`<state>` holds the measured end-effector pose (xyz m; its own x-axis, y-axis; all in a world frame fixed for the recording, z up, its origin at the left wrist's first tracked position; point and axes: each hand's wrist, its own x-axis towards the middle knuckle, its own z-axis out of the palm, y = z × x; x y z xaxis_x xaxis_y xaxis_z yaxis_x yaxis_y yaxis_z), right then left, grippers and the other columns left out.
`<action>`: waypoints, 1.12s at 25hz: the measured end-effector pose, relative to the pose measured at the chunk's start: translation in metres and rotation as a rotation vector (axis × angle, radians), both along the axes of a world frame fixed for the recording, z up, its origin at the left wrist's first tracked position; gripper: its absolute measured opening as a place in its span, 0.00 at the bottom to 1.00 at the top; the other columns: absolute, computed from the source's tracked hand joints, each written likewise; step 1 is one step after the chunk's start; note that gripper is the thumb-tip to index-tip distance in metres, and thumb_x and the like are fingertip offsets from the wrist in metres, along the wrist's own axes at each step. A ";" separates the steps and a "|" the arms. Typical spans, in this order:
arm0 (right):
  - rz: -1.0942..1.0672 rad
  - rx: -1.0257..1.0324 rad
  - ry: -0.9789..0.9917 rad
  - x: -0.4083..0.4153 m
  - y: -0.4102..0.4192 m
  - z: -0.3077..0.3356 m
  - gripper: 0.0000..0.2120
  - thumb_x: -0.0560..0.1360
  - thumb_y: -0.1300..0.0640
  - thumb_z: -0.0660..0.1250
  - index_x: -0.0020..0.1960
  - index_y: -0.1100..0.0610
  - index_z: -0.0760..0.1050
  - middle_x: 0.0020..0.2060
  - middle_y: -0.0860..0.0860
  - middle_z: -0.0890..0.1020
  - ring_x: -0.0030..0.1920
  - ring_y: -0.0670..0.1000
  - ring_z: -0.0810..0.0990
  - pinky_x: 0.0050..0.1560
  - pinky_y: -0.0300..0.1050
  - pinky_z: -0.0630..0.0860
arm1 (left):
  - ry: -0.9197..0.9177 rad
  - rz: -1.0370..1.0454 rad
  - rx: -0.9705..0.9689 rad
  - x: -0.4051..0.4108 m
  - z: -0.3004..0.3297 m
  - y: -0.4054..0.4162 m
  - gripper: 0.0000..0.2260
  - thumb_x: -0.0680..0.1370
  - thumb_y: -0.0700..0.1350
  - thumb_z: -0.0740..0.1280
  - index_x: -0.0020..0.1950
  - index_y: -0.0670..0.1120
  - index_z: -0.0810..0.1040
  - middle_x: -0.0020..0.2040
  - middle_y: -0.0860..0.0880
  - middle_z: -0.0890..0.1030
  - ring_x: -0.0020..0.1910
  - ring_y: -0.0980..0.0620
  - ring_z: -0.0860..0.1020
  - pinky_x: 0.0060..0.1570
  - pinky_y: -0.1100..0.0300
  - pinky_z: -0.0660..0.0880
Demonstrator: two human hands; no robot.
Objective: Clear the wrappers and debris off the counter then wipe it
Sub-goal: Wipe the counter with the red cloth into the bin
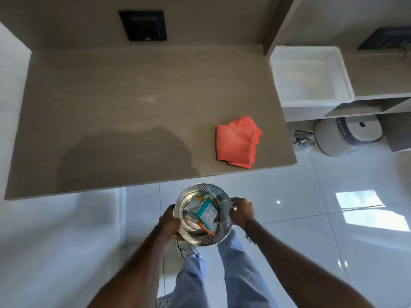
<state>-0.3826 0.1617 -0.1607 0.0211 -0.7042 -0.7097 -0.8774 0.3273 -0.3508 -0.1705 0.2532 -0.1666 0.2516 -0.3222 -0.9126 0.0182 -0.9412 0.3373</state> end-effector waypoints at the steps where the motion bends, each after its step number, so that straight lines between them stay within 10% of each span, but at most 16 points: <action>1: -0.005 -0.010 0.006 0.001 -0.001 -0.022 0.17 0.72 0.64 0.65 0.56 0.53 0.85 0.53 0.57 0.87 0.55 0.59 0.84 0.53 0.46 0.79 | -0.026 -0.012 -0.008 0.000 -0.023 -0.002 0.23 0.78 0.33 0.62 0.71 0.50 0.73 0.64 0.38 0.81 0.54 0.33 0.85 0.45 0.32 0.85; 11: -0.011 0.001 0.038 0.007 0.002 -0.269 0.15 0.73 0.63 0.68 0.56 0.54 0.85 0.51 0.57 0.88 0.51 0.60 0.85 0.46 0.46 0.80 | 0.002 0.114 0.149 -0.016 -0.274 0.020 0.23 0.75 0.42 0.73 0.69 0.46 0.73 0.63 0.39 0.82 0.62 0.39 0.81 0.65 0.41 0.80; 16: 0.052 0.080 0.028 0.002 0.009 -0.320 0.19 0.73 0.64 0.67 0.62 0.53 0.83 0.57 0.54 0.86 0.59 0.57 0.83 0.55 0.42 0.78 | 0.102 0.094 0.187 -0.022 -0.318 0.036 0.16 0.76 0.35 0.69 0.57 0.51 0.72 0.44 0.50 0.78 0.46 0.50 0.77 0.43 0.56 0.75; 23: 0.023 -0.005 -0.010 -0.006 0.017 -0.189 0.15 0.71 0.63 0.68 0.55 0.55 0.85 0.50 0.53 0.89 0.53 0.54 0.86 0.58 0.41 0.80 | -0.052 -0.256 0.042 -0.022 -0.188 0.040 0.22 0.78 0.36 0.64 0.71 0.45 0.77 0.66 0.41 0.84 0.54 0.48 0.82 0.34 0.67 0.73; 28: 0.061 -0.124 -0.139 -0.003 0.004 -0.020 0.09 0.71 0.60 0.70 0.49 0.54 0.86 0.42 0.51 0.88 0.45 0.53 0.87 0.48 0.39 0.79 | -0.112 -0.307 -0.207 -0.009 -0.025 0.025 0.19 0.78 0.39 0.67 0.69 0.45 0.79 0.64 0.42 0.85 0.61 0.44 0.83 0.57 0.56 0.81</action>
